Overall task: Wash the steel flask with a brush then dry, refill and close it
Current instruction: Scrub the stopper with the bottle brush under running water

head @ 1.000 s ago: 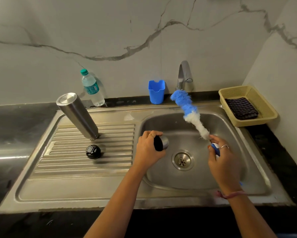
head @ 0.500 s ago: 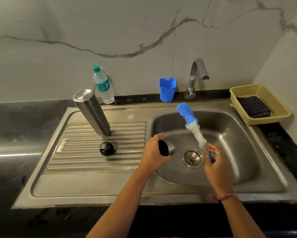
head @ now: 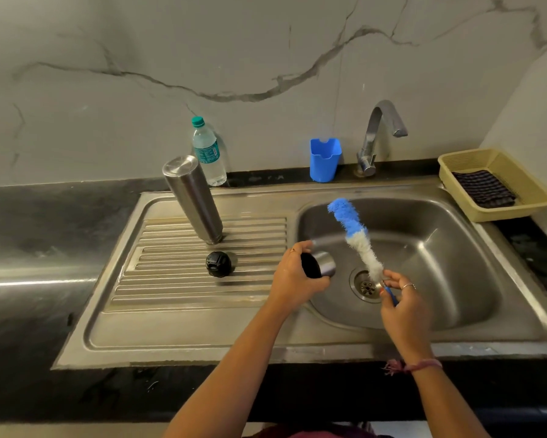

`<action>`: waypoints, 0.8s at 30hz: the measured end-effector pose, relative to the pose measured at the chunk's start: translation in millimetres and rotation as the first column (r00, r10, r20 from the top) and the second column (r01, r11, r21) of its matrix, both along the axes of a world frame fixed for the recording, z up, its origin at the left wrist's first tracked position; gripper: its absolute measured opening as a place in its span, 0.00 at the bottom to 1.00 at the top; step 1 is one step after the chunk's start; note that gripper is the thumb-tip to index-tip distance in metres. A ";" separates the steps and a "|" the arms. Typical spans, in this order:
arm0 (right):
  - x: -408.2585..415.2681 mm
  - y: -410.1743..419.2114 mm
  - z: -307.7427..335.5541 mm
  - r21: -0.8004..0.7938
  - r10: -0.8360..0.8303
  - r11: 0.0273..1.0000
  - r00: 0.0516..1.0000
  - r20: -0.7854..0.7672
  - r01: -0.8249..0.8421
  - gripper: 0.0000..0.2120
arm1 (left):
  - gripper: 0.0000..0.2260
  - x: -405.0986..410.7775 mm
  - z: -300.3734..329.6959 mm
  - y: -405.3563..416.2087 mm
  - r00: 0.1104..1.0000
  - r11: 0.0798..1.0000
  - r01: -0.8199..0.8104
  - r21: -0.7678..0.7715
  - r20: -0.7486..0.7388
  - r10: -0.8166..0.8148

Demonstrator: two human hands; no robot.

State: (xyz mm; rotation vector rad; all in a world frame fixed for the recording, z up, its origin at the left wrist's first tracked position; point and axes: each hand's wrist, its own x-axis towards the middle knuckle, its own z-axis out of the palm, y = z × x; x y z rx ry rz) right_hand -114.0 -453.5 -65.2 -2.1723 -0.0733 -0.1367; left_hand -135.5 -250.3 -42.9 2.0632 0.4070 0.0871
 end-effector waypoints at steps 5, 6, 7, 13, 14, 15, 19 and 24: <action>-9.3 8.7 -0.2 0.021 0.007 1.000 1.000 0.001 -0.007 0.15 | 0.41 -5.0 3.7 4.7 1.000 0.992 -0.014 -0.124 0.025 0.017; -10.2 10.3 0.3 0.020 0.006 1.000 1.000 -0.002 -0.006 0.15 | 0.41 -5.6 4.6 5.2 0.999 0.990 -0.012 -0.142 0.030 0.016; -11.0 11.9 1.1 0.024 0.001 1.000 1.000 -0.001 -0.001 0.15 | 0.40 -5.7 5.5 5.7 0.999 0.989 -0.009 -0.148 0.032 0.014; -14.1 17.0 2.7 0.039 -0.007 0.999 1.000 -0.007 0.007 0.15 | 0.26 -1.8 8.6 17.5 0.996 0.991 -0.049 -0.124 0.062 0.057; -14.5 16.9 2.7 0.040 -0.008 0.999 1.000 -0.010 0.009 0.15 | 0.27 -1.6 8.2 21.5 0.995 0.991 -0.066 -0.113 0.072 0.074; -14.8 17.3 2.6 0.047 -0.010 0.999 1.000 -0.014 0.011 0.15 | 0.28 -1.6 7.6 25.8 0.992 0.991 -0.087 -0.104 0.086 0.096; -16.4 18.3 2.7 0.079 -0.020 0.997 0.999 -0.034 0.023 0.15 | 0.27 1.5 3.0 46.5 0.975 0.982 -0.188 -0.011 0.116 0.188; -16.8 18.9 0.8 0.093 -0.035 0.995 0.999 -0.040 0.039 0.15 | 0.25 13.2 4.3 77.3 0.958 0.956 -0.281 0.085 0.079 0.274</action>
